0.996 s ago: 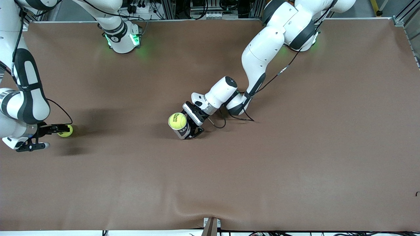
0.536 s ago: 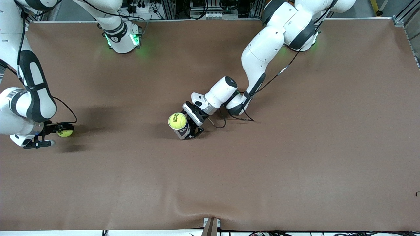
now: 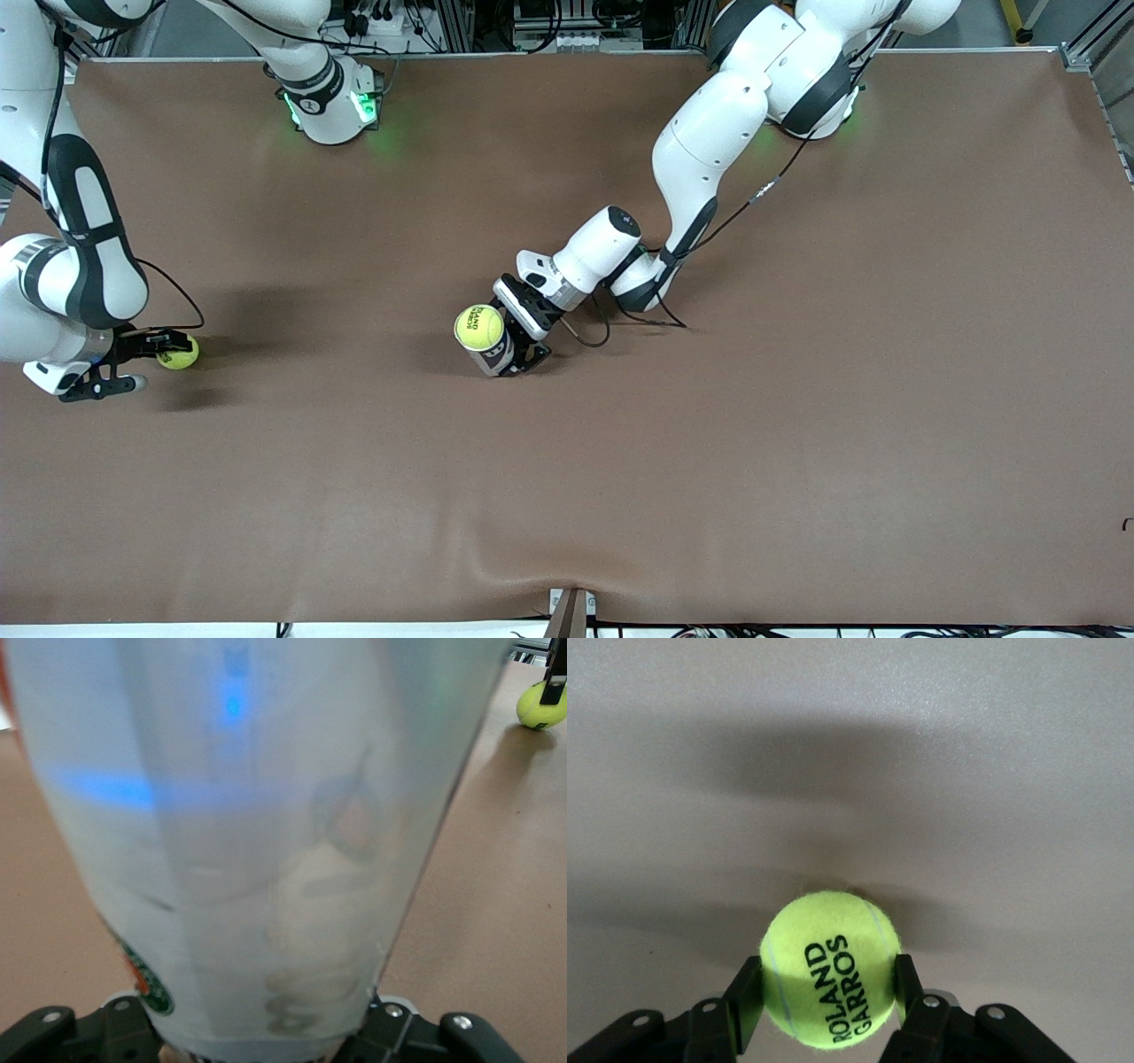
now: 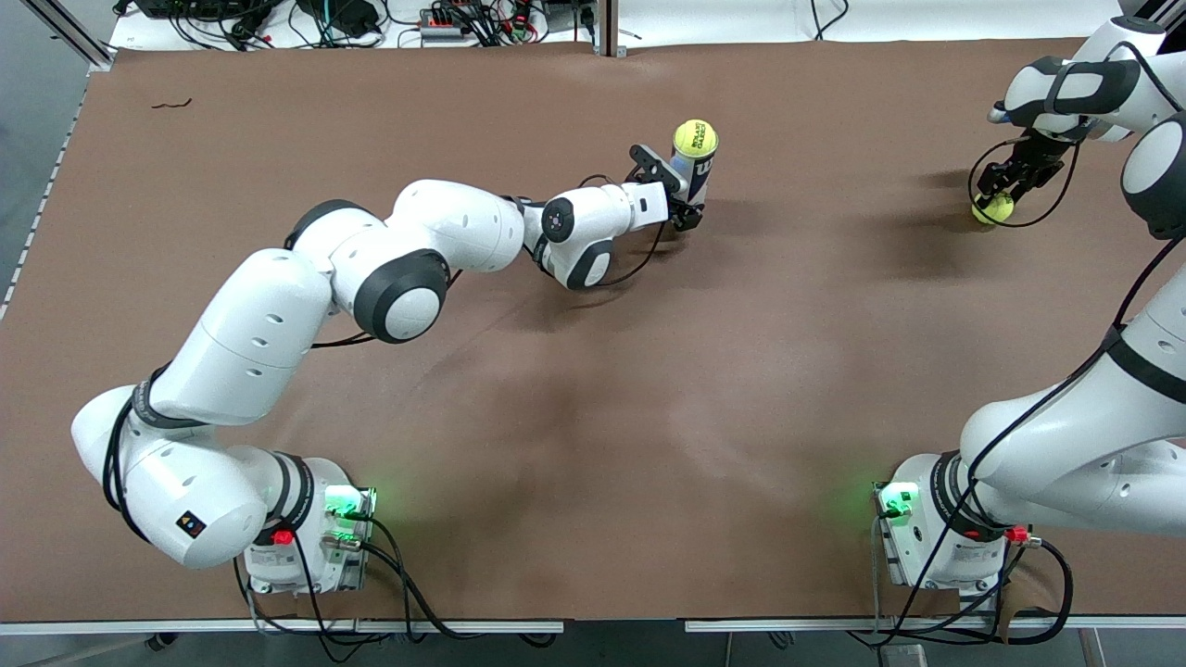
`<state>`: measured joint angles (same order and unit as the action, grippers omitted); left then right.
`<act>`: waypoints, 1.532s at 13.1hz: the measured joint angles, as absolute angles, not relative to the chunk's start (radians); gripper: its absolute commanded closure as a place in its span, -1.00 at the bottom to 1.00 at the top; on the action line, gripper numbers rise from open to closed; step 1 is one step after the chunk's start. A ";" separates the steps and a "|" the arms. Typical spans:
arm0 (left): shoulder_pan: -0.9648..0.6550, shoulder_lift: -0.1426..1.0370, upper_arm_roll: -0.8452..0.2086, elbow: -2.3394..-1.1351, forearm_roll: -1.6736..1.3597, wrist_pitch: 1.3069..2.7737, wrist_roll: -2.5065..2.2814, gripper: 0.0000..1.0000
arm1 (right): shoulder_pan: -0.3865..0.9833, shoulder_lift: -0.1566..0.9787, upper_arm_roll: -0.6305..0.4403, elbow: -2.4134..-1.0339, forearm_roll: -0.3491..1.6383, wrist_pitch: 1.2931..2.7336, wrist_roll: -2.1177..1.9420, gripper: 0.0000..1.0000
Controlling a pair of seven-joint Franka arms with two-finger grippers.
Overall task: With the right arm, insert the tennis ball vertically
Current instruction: 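Grasp the second tennis ball with the right gripper, then carry the second ball over the tube opening with the right gripper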
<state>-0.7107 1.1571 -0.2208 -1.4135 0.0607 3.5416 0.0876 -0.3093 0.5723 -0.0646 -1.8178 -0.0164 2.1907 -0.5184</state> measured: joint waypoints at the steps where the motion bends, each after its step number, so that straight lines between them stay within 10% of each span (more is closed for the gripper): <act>1: -0.711 1.157 -0.221 -1.414 0.061 3.542 0.088 -0.53 | -0.309 0.572 -0.061 -1.803 -0.013 2.158 -0.519 0.88; 12: -0.711 1.157 -0.221 -1.413 0.061 3.542 0.088 -0.54 | -0.043 0.497 -0.026 -1.417 0.289 1.506 0.193 0.87; 20: -0.711 1.157 -0.221 -1.413 0.061 3.542 0.088 -0.54 | 0.229 0.480 0.082 -1.250 0.433 1.581 0.976 0.88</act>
